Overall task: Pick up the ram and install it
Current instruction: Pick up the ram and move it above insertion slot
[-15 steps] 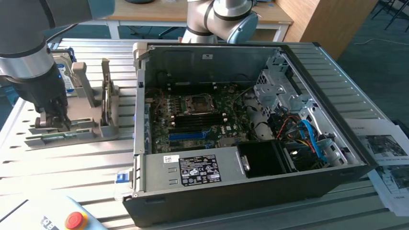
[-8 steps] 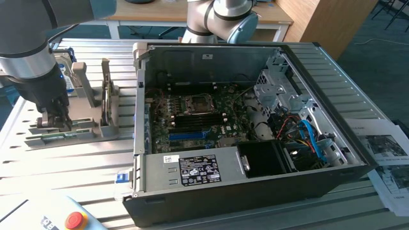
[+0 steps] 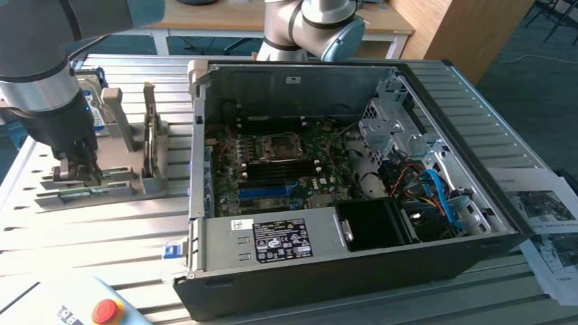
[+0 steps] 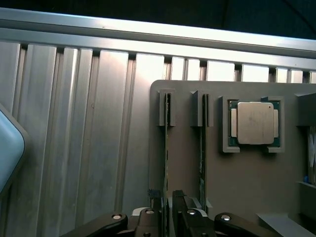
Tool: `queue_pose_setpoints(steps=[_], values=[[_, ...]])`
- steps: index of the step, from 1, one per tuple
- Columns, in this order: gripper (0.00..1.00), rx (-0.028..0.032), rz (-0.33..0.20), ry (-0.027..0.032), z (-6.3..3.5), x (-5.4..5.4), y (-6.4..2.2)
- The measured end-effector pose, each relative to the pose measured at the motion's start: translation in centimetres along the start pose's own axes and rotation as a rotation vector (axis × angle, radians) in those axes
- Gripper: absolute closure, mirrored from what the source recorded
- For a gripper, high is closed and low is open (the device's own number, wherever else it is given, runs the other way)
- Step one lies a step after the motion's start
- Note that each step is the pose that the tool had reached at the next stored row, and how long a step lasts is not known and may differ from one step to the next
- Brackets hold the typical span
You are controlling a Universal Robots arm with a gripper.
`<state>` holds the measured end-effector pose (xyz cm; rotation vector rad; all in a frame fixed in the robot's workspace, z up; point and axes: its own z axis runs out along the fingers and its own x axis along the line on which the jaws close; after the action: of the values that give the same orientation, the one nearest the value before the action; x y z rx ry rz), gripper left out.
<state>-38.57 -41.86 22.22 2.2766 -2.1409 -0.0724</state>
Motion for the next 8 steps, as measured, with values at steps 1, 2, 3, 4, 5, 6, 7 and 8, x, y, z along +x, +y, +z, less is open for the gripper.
queue_pose_setpoints(steps=[1, 2, 3, 4, 5, 6, 7, 8], values=[[0.76, -0.0001, 0.000, 0.0000, 0.12, 0.01, 0.00], [0.76, -0.0002, 0.000, 0.0001, 0.24, 0.01, 0.00], [0.76, -0.0002, 0.000, 0.0001, 0.36, 0.01, -0.01], [0.76, -0.0001, 0.000, 0.0001, 0.48, 0.02, -0.01], [0.76, -0.0002, 0.000, 0.0001, 0.59, 0.02, -0.02], [0.76, -0.0002, 0.000, 0.0002, 0.68, 0.02, -0.02], [0.76, -0.0002, 0.000, 0.0001, 0.78, 0.02, -0.02], [0.76, -0.0001, 0.000, 0.0001, 0.87, 0.03, -0.03]])
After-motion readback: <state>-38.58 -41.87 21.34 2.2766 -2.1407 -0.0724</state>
